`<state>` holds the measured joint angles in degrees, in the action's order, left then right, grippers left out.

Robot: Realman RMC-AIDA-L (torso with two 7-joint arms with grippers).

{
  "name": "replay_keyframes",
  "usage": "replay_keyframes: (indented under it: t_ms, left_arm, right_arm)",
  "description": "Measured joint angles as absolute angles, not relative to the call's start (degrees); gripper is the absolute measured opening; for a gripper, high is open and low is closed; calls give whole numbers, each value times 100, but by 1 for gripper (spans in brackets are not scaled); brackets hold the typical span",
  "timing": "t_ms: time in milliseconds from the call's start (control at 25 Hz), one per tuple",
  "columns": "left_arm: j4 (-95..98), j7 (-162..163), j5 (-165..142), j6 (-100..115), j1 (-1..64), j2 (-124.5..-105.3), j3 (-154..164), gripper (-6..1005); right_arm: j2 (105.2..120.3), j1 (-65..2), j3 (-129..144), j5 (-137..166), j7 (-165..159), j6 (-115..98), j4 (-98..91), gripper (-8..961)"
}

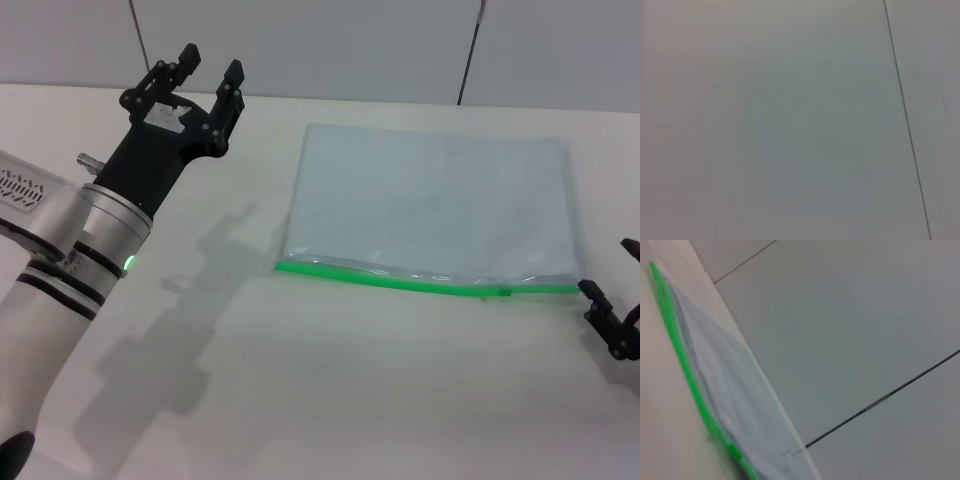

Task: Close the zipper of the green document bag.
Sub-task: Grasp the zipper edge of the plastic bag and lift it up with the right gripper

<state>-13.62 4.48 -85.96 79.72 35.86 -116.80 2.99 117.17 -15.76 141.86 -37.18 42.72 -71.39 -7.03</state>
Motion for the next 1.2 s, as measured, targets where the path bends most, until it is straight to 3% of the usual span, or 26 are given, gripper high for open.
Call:
replay_keyframes:
  t_ms: [1200]
  left_arm:
    - [-1362,476,-8587,7972,3586,-11681,299,509]
  right_arm:
    - [11697,-1746,13842,-3868,6296,-5443,-1709,668]
